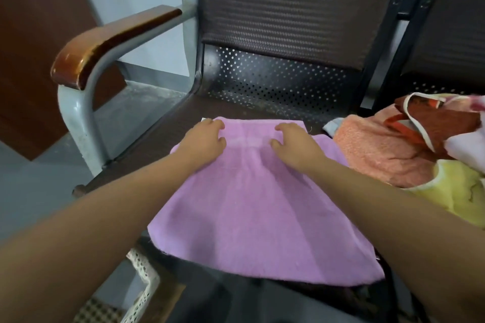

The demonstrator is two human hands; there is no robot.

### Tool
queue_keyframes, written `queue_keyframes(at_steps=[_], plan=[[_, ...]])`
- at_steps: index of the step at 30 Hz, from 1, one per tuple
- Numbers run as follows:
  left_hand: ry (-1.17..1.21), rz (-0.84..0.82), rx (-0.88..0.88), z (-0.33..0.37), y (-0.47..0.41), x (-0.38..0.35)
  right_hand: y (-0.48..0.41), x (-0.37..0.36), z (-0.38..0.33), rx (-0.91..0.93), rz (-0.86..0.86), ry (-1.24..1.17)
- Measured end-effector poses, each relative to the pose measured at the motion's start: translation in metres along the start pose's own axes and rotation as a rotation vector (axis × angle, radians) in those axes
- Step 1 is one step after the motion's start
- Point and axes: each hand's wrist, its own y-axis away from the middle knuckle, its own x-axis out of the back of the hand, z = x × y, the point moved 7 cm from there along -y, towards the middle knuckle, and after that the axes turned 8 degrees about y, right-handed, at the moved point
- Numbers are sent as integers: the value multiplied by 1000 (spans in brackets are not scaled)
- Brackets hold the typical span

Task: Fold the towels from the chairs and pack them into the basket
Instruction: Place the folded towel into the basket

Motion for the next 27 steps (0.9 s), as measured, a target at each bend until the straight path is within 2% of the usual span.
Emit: queue_keyframes(at_steps=[5, 10, 13, 15, 18, 21, 25, 27], plan=[[-71, -76, -34, -8, -30, -14, -39, -20, 8, 68, -113, 124], [-1, -106, -159, -10, -19, -16, -39, -25, 16, 147, -27, 174], [-25, -62, -216, -7, -13, -13, -37, -26, 16, 174, -48, 178], [-20, -34, -235, -2, -9, -8, -35, -19, 12, 195, 10, 154], [73, -145, -170, 0, -4, -5, -29, -6, 12, 178, 73, 51], [-27, -218, -185, 1, 7, -13, -22, -14, 12, 204, -43, 50], [35, -67, 7, -13, 12, -3, 2, -22, 6, 271, -75, 132], [-65, -51, 49, -18, 9, 2, 12, -21, 1, 288, -75, 131]])
